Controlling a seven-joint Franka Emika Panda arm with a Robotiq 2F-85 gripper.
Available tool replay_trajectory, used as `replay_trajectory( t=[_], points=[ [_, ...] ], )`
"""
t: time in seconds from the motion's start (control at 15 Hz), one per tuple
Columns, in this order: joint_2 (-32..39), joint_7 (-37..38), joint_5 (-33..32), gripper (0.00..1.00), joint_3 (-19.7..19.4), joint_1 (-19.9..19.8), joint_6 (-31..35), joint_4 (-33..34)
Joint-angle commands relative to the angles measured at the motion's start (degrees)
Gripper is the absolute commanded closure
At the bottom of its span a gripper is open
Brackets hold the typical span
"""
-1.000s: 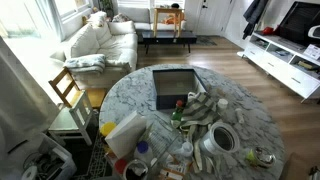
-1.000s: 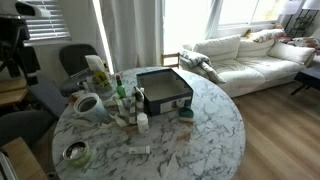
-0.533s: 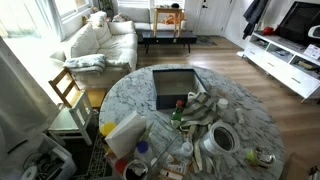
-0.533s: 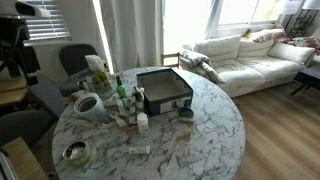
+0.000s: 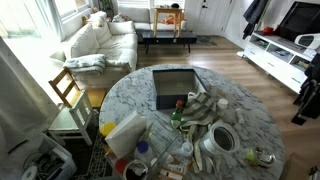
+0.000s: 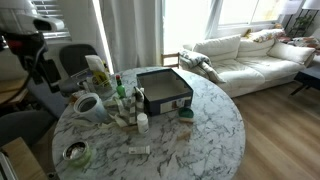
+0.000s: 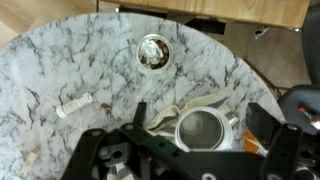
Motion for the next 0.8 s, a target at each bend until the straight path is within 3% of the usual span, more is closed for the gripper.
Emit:
replay_trajectory(
  t=[0.0,0.13,0.2,0.47,0.53,0.6,0.73],
  points=[
    [-1.85,-4.33,0.40,0.00,-4.58,-0.29,16.14,-8.70],
    [-0.21,-6.52,0.48,0.00,-6.36,-0.20,25.80,-12.52],
    [6.46,-8.08,1.17,0.00,-7.70,0.75,29.80,-8.40],
    [14.49,-12.71,4.35,0.00,-10.44,3.76,43.10,-9.73],
    [16.90,-13.19,5.68,0.00,-10.67,4.57,45.61,-9.68],
    [11.77,-11.32,3.65,0.00,-8.58,1.71,40.98,-9.68],
    [15.74,-11.98,4.99,0.00,-8.75,2.81,43.91,-9.29]
  ],
)
